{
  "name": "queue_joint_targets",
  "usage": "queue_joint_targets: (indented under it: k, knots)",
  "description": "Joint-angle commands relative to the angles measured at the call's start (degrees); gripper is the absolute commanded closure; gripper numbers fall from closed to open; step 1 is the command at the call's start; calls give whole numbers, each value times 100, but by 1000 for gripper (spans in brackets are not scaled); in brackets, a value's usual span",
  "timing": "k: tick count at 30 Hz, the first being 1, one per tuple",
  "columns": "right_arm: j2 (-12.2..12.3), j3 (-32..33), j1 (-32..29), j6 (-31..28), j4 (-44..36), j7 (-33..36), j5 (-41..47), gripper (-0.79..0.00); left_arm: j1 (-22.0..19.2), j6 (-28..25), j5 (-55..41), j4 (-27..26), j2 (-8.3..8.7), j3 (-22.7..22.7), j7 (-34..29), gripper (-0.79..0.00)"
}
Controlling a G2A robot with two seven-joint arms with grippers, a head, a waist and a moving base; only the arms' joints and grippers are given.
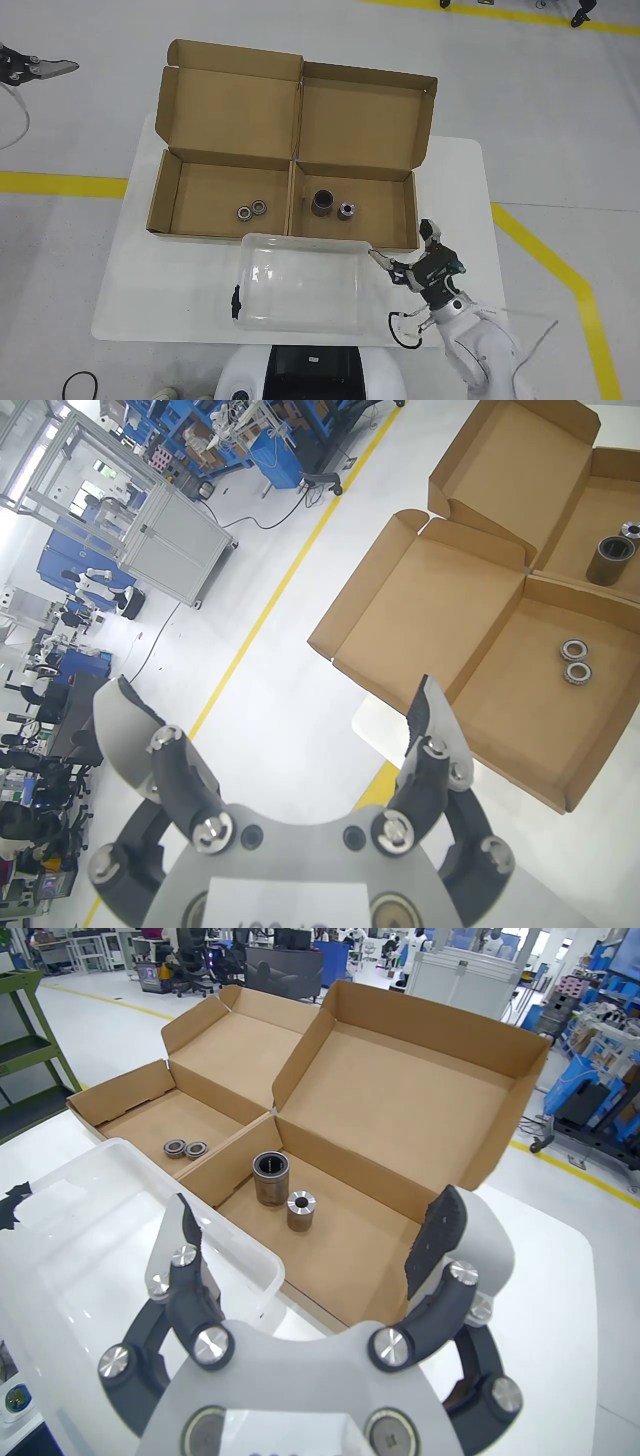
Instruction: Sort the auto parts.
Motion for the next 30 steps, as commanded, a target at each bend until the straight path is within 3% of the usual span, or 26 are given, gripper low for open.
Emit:
queue_joint_targets:
  k: [1, 17, 30]
  knots:
    - [22, 157, -269, 66, -156, -96, 17, -785, 0, 0, 0, 0, 0, 0, 0, -785]
    - [125, 1091, -1856, 525, -1080, -646, 150, -785, 0, 0, 0, 0, 0, 0, 0, -785]
    - [143, 1264, -2023, 648, -1152, -847, 281, -785, 0, 0, 0, 0, 0, 0, 0, -784]
